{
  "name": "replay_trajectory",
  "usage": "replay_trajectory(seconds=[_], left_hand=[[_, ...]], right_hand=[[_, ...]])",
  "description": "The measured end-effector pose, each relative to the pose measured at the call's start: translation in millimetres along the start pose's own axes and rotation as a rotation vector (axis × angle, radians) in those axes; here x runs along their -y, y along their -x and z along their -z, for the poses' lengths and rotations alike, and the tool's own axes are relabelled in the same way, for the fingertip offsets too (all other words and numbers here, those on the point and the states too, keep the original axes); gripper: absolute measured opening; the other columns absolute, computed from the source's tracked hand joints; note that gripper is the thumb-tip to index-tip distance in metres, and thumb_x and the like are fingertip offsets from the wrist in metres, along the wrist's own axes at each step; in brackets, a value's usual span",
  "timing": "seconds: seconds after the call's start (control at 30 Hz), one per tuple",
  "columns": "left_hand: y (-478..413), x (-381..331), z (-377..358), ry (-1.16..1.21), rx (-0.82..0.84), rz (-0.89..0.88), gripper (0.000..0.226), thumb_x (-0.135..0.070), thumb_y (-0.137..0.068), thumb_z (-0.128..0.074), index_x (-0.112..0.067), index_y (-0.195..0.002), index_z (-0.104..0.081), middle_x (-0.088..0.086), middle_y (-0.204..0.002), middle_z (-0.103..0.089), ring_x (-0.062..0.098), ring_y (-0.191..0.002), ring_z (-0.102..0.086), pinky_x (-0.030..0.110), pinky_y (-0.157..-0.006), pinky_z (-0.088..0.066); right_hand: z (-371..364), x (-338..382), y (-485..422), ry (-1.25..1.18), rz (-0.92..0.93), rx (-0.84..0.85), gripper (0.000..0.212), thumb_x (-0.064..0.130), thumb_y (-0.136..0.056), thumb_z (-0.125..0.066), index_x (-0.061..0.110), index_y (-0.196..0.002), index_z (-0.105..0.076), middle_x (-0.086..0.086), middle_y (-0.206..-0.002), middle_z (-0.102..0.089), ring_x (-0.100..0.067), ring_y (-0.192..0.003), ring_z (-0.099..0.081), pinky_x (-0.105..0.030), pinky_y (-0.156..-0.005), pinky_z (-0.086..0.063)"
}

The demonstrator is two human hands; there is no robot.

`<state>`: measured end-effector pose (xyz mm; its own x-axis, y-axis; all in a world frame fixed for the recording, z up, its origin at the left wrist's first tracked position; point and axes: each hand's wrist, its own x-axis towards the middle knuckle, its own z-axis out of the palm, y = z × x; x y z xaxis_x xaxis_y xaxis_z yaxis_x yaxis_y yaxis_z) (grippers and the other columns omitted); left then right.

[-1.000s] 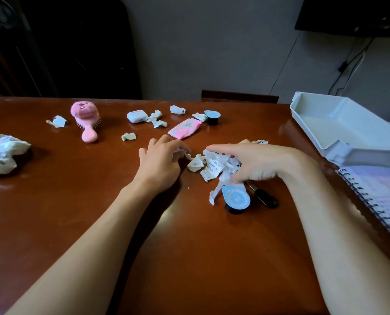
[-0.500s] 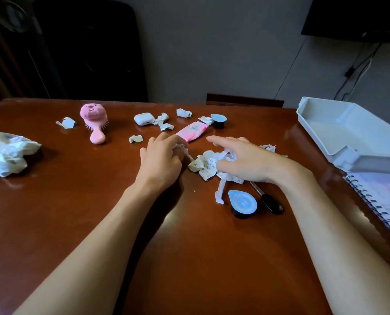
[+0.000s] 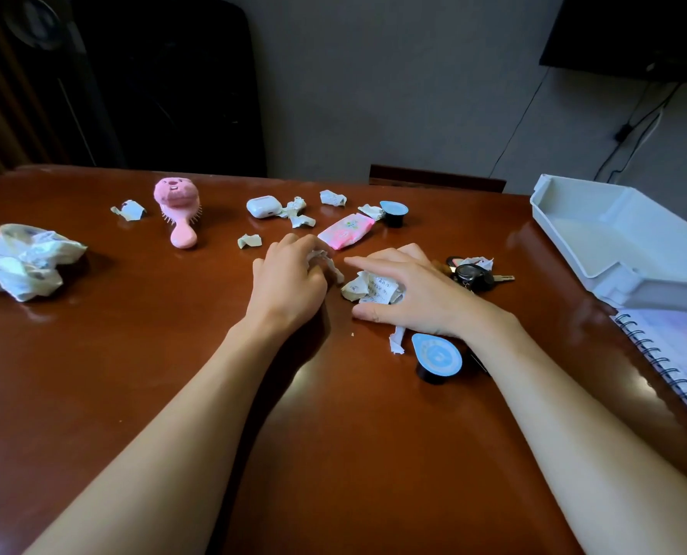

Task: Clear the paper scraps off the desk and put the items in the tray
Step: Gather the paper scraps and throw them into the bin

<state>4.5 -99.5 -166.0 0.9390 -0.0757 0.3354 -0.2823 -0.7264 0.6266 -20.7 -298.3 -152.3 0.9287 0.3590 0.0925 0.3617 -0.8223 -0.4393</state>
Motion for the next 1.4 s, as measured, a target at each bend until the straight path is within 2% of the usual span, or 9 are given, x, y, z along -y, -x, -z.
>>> replay_trajectory(seconds=[0.1, 0.17, 0.27, 0.4, 0.8, 1.03, 1.13, 1.23, 1.4], left_hand=[[-1, 2, 0, 0.017, 0.004, 0.003, 0.029, -0.011, -0.091, -0.048, -0.03, -0.103, -0.065, -0.002, -0.12, -0.059, 0.02, -0.113, -0.051, 0.05, -0.101, -0.043], [-1, 3, 0, 0.043, 0.004, 0.0, 0.027, -0.01, -0.092, -0.048, -0.027, -0.105, -0.065, -0.001, -0.12, -0.059, 0.017, -0.11, -0.052, 0.043, -0.1, -0.046], [-2, 3, 0, 0.067, 0.002, -0.001, 0.026, -0.012, -0.093, -0.048, -0.022, -0.109, -0.066, 0.0, -0.119, -0.06, 0.011, -0.1, -0.051, 0.029, -0.09, -0.048], [-3, 4, 0, 0.065, -0.005, -0.011, 0.025, -0.014, -0.094, -0.049, -0.021, -0.111, -0.065, 0.0, -0.118, -0.06, 0.01, -0.099, -0.052, 0.024, -0.082, -0.045], [-1, 4, -3, 0.045, -0.012, -0.072, 0.016, -0.021, -0.097, -0.055, -0.02, -0.11, -0.064, -0.001, -0.116, -0.064, 0.012, -0.1, -0.056, 0.019, -0.079, -0.044], [4, 2, -3, 0.015, 0.01, -0.099, 0.016, -0.021, -0.097, -0.056, -0.023, -0.111, -0.064, -0.002, -0.117, -0.063, 0.012, -0.102, -0.056, 0.02, -0.081, -0.047], [6, 1, -2, 0.023, -0.02, -0.086, 0.017, -0.02, -0.097, -0.057, -0.022, -0.113, -0.064, -0.001, -0.118, -0.063, 0.014, -0.104, -0.057, 0.021, -0.083, -0.049], [10, -1, 0, 0.024, -0.028, -0.083, 0.018, -0.019, -0.097, -0.057, -0.02, -0.114, -0.064, -0.001, -0.119, -0.063, 0.013, -0.104, -0.057, 0.02, -0.083, -0.048], [26, -5, 12, 0.015, -0.002, -0.119, 0.016, -0.021, -0.098, -0.056, -0.021, -0.112, -0.063, -0.001, -0.116, -0.062, 0.015, -0.103, -0.057, 0.024, -0.083, -0.049]], right_hand=[[-9, -1, -5, 0.028, 0.044, -0.064, 0.053, 0.057, -0.087, -0.062, 0.047, -0.138, -0.049, 0.026, -0.124, -0.043, 0.003, -0.122, -0.025, -0.019, -0.094, -0.024], [-12, -2, -10, 0.051, 0.068, -0.112, 0.041, 0.055, -0.089, -0.061, 0.044, -0.128, -0.057, 0.024, -0.116, -0.045, 0.001, -0.116, -0.03, -0.017, -0.087, -0.031], [-15, -2, -15, 0.062, 0.099, -0.148, 0.028, 0.051, -0.09, -0.061, 0.041, -0.117, -0.063, 0.02, -0.108, -0.047, -0.002, -0.107, -0.037, -0.022, -0.085, -0.041], [-14, -2, -17, 0.088, 0.131, -0.181, 0.02, 0.046, -0.092, -0.061, 0.037, -0.11, -0.066, 0.015, -0.103, -0.05, -0.004, -0.101, -0.042, -0.03, -0.082, -0.046], [-12, -9, -24, 0.106, 0.158, -0.347, 0.021, 0.041, -0.093, -0.06, 0.022, -0.092, -0.067, 0.009, -0.09, -0.067, -0.011, -0.084, -0.062, -0.039, -0.071, -0.054], [-13, -11, -26, 0.115, 0.149, -0.418, 0.043, 0.06, -0.089, -0.052, 0.022, -0.077, -0.068, 0.006, -0.068, -0.067, -0.014, -0.063, -0.062, -0.036, -0.058, -0.052], [-11, -9, -24, 0.095, 0.133, -0.453, 0.035, 0.05, -0.092, -0.059, 0.02, -0.076, -0.068, 0.004, -0.067, -0.067, -0.013, -0.059, -0.06, -0.03, -0.053, -0.051], [-7, -5, -23, 0.091, 0.135, -0.495, 0.029, 0.041, -0.092, -0.064, 0.018, -0.075, -0.069, 0.003, -0.067, -0.068, -0.01, -0.056, -0.059, -0.019, -0.049, -0.044], [-1, 2, -21, 0.067, 0.131, -0.547, 0.03, 0.04, -0.091, -0.066, 0.016, -0.073, -0.07, 0.004, -0.063, -0.067, -0.014, -0.051, -0.057, -0.027, -0.047, -0.045]])
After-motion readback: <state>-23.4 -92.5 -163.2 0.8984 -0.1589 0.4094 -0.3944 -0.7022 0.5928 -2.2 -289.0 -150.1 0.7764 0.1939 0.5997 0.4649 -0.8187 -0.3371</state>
